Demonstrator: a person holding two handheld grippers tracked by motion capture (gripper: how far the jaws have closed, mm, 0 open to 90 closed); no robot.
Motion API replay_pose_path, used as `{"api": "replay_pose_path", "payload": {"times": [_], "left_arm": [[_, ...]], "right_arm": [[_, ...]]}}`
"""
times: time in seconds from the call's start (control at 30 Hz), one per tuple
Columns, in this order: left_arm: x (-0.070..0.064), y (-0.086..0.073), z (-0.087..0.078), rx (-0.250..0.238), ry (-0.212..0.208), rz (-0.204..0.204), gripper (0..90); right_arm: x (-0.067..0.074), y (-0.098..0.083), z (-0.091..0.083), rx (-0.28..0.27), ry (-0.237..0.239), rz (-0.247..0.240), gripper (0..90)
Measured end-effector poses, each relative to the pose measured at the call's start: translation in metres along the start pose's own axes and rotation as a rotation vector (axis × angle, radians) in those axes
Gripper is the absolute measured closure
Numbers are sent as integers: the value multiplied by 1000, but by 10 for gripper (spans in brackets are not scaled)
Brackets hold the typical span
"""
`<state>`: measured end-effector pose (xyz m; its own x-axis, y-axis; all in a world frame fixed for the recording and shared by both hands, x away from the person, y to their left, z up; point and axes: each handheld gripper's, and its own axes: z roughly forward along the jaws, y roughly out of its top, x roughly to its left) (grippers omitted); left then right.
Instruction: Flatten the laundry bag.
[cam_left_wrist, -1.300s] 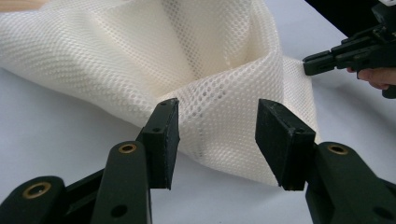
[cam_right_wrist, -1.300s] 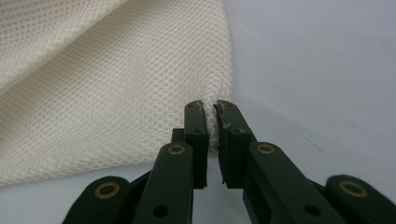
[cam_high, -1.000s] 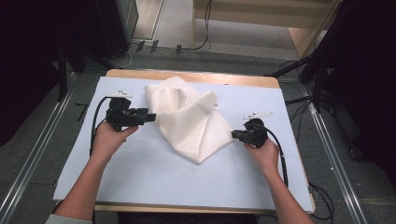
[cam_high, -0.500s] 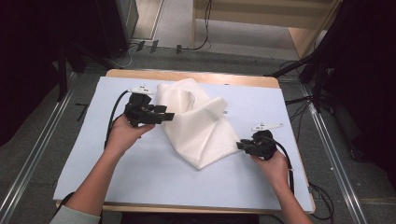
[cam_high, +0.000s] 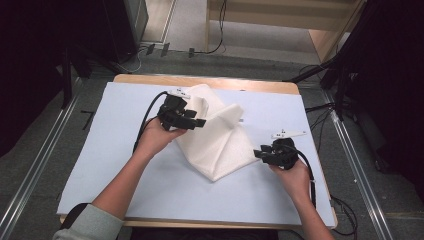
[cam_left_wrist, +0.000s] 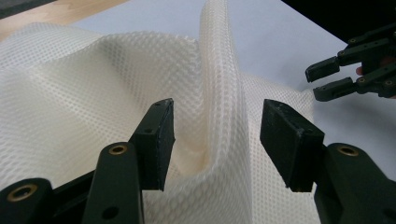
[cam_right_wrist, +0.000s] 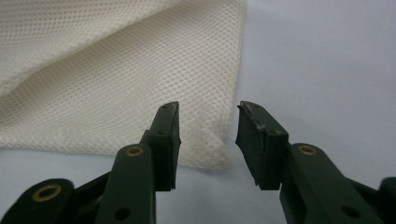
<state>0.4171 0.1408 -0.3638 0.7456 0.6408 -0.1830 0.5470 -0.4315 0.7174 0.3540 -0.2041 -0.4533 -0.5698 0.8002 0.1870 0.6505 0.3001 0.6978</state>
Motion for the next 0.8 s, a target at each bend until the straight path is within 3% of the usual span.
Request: {"api": "replay_pose_path", "payload": {"times": [0.1, 0.17, 0.4, 0.6, 0.8], "left_arm": [[-1, 0, 8, 19, 3, 13, 510], [0, -2, 18, 58, 41, 19, 549], [6, -9, 14, 40, 0, -17, 814], [5, -16, 2, 12, 24, 2, 826], [9, -21, -19, -45, 7, -22, 825]], "right_arm": [[-1, 1, 1, -9, 11, 12, 577], [-2, 1, 1, -9, 7, 8, 576], [-2, 3, 2, -13, 11, 6, 576], [0, 5, 4, -13, 18, 4, 583], [2, 8, 5, -15, 26, 2, 587]]}}
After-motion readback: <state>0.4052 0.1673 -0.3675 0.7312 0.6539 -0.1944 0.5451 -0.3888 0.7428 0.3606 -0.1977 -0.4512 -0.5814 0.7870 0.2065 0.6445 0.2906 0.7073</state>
